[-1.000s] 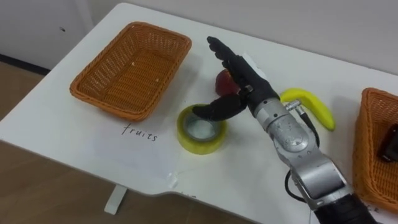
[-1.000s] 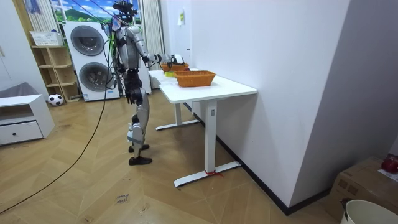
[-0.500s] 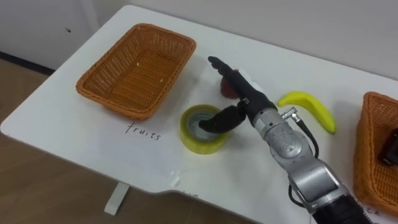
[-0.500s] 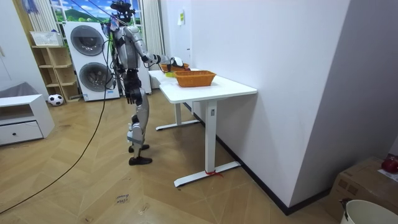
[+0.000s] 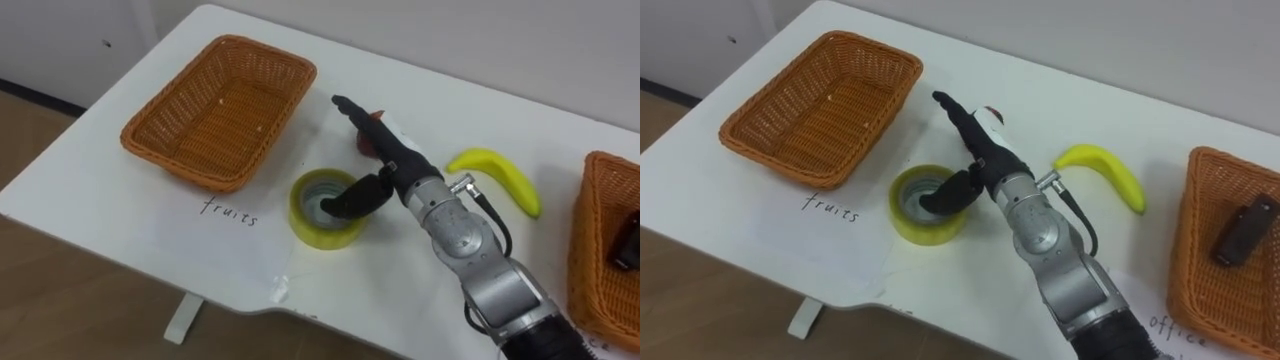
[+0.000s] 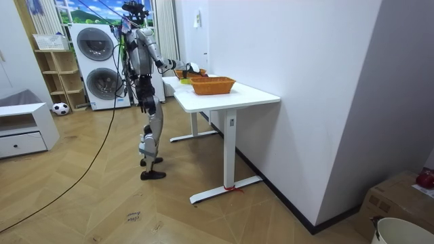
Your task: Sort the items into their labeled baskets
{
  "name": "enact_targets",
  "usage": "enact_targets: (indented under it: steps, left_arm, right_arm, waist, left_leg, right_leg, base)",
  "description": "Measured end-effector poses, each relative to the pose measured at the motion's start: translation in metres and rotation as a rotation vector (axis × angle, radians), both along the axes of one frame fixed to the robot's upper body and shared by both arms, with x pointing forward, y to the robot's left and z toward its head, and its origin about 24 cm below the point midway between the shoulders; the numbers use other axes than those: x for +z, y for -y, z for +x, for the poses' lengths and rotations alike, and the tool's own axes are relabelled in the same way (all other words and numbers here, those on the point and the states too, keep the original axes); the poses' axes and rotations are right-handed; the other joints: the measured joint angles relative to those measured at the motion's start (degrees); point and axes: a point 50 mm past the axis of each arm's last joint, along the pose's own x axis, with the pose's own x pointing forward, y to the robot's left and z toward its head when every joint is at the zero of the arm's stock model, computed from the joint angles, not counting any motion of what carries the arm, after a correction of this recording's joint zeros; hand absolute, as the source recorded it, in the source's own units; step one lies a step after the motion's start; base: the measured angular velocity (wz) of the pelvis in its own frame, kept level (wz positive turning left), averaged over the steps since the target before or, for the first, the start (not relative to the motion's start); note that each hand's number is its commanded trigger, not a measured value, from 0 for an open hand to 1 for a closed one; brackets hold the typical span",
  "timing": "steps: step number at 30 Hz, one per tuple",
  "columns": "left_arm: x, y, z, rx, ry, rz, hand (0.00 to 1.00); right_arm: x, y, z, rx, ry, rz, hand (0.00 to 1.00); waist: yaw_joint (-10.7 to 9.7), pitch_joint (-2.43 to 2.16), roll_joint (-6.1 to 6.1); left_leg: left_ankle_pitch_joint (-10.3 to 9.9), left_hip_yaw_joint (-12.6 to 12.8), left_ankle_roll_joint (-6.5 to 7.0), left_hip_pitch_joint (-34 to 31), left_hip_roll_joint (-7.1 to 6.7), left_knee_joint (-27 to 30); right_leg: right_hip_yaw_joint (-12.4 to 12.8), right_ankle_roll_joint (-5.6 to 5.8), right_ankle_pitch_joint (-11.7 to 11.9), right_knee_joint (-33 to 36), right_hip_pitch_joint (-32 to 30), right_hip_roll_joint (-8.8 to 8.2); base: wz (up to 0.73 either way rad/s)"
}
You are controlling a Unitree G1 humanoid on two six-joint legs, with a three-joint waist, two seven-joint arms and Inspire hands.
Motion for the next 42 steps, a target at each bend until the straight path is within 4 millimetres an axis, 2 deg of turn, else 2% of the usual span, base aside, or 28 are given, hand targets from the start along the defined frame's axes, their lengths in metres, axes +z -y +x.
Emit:
enact_targets:
  steps: [3, 10, 22, 25, 30, 42]
  left_arm:
    - [0.0, -0.001, 0.001, 0.007, 0.005, 0.002, 0.0]
    - [0.001, -0.001, 0.005, 0.003, 0.015, 0.001, 0.0]
    - [0.005, -0.001, 0.018, -0.015, 0.094, 0.008, 0.0]
    - [0.005, -0.002, 0.017, -0.015, 0.089, 0.011, 0.0]
    - [0.003, -0.007, 0.007, -0.013, 0.041, 0.017, 0.0]
    - [0.0, -0.007, -0.006, -0.011, -0.021, -0.003, 0.0]
  right_arm:
    - [-0.005, 0.002, 0.0, -0.007, -0.017, -0.012, 0.0]
    - [-0.012, 0.006, 0.0, -0.004, -0.043, -0.064, 0.0]
    - [-0.012, 0.004, -0.001, 0.033, -0.06, -0.063, 0.0]
    - [-0.013, 0.003, -0.001, 0.055, -0.081, -0.048, 0.0]
    - [-0.015, 0.0, -0.003, 0.102, -0.124, -0.025, 0.0]
    - [-0.017, -0.004, -0.005, 0.181, -0.181, -0.025, 0.0]
  waist:
    - [0.0, 0.15, -0.07]
    - [0.1, 0.15, -0.08]
    - [0.3, -0.19, -0.59]
    - [0.3, -0.16, -0.71]
    - [0.3, 0.49, -1.36]
    - [0.3, 0.4, -1.56]
  left_leg:
    - [0.0, 0.0, 0.0, 0.0, 0.0, 0.0]
    - [0.0, 0.0, -0.01, 0.0, 0.03, -0.3]
    - [0.1, -0.2, -0.07, 0.1, 0.05, -0.4]
    - [0.1, -0.4, -0.07, 0.2, 0.03, -0.3]
    - [0.1, -0.5, -0.08, 0.5, 0.06, -0.4]
    - [0.1, -0.6, -0.08, -0.1, 0.09, -0.4]
  right_leg:
    - [0.2, 0.0, 0.0, 0.0, 0.0, 0.04]
    - [0.4, 0.0, 0.0, 0.0, 0.0, 0.12]
    - [0.7, 0.0, 0.0, 0.0, -0.5, 0.18]
    - [0.7, 0.0, 0.0, 0.0, -0.4, 0.16]
    - [0.8, 0.0, 0.0, -0.1, 0.0, 0.17]
    - [0.5, 0.0, 0.0, 0.0, -0.5, 0.31]
  base:
    - [0.0]
    - [0.0]
    - [-0.01]
    - [0.0]
    - [0.0]
    - [0.0]
